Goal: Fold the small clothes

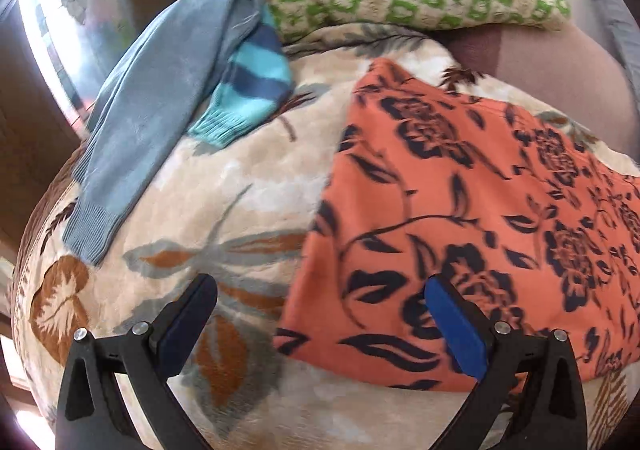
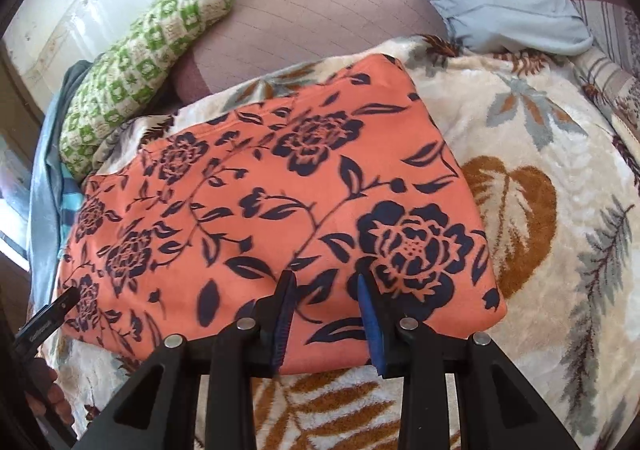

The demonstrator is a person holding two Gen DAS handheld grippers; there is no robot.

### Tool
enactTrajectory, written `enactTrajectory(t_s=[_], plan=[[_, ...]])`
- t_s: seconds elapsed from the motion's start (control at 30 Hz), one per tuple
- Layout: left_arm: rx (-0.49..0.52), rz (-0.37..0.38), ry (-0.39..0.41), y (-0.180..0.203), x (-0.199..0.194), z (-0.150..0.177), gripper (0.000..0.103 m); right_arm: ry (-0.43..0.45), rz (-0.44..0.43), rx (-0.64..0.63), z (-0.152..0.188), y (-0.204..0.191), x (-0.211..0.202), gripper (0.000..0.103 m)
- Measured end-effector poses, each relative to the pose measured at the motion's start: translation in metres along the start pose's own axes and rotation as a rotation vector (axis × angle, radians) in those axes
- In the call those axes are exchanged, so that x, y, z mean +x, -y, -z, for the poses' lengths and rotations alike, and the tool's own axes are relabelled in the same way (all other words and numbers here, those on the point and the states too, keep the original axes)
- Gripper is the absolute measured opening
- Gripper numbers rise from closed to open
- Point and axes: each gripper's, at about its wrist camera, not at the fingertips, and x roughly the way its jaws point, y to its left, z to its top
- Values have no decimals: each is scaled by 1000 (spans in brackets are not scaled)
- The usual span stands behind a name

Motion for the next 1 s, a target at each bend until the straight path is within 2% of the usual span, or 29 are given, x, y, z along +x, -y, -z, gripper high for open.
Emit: enactTrajectory(t_s=[0.1,0.2,0.3,0.37,0.4,0.53,0.67,0.73,0.87,0.93,1.0], plan=[[-59,43,-41,-12,9,3,103,15,-104,-39,4,-25,-7,35],[-28,7,-25,-4,6,5,103,-20,-175,-56,10,-47,0,35],[1,-25,-15,3,3,4,103,-105,-194,-70,19,-63,24,35],[-8,-33,-16,1,0,1,103,-188,-159,-80,28,-65,48,36],[-12,-44,-12,-1,-2,0,103,-164,-157,-91,30,-66,49,36],[-46,-93,40,-19,-20,-3,103,-171,-154,-105,29,-68,46,36],[-47,-11,59,-19,-28,6,103,-165,-197,-34,20,-49,33,35],[-25,31,54,-7,-29,9,103,-114,-174,3,14,-32,19,35],[31,68,88,19,-35,12,103,-24,-115,117,2,17,-3,35],[51,85,96,29,-36,13,103,-8,-83,176,-1,41,-7,35],[78,79,78,38,-29,16,103,-27,-66,229,-3,64,-1,35]])
